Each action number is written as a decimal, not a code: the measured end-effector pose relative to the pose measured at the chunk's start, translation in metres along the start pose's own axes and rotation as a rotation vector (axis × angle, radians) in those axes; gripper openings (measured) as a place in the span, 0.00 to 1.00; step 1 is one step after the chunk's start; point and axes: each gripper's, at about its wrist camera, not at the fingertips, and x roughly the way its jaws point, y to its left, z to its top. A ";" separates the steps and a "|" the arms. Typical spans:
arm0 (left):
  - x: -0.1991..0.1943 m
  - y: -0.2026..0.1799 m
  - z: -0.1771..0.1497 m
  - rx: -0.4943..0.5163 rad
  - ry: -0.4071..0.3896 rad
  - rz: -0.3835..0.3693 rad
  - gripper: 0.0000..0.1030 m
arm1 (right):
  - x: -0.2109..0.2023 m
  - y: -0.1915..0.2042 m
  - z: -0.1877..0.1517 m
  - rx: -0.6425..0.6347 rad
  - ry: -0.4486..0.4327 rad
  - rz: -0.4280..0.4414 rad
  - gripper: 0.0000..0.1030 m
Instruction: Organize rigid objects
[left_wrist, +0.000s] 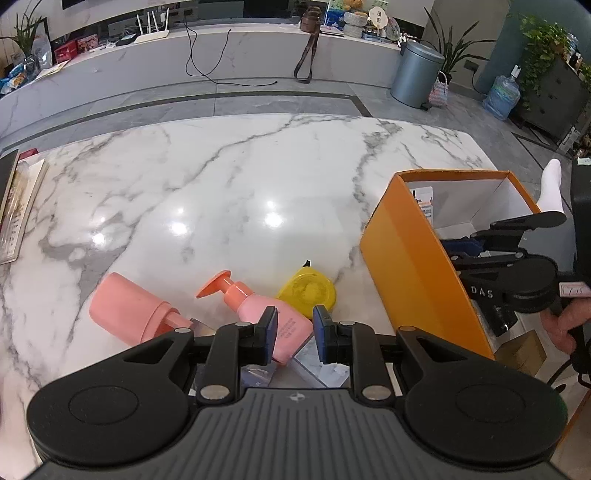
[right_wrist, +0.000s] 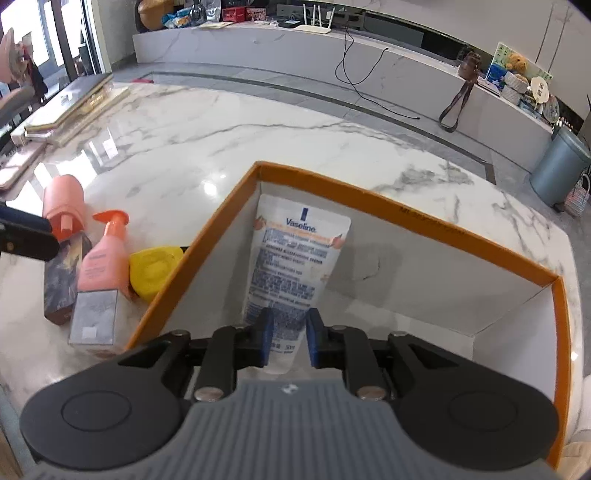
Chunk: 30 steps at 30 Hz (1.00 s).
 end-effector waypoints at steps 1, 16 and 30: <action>0.001 0.000 0.000 0.000 0.000 -0.001 0.24 | 0.000 -0.001 0.000 0.001 -0.002 0.001 0.30; 0.002 -0.002 -0.003 -0.003 0.010 -0.014 0.24 | 0.026 -0.027 -0.014 0.194 0.027 0.201 0.43; 0.000 0.008 -0.008 -0.023 0.033 -0.002 0.24 | 0.016 -0.019 -0.024 0.219 0.161 0.239 0.39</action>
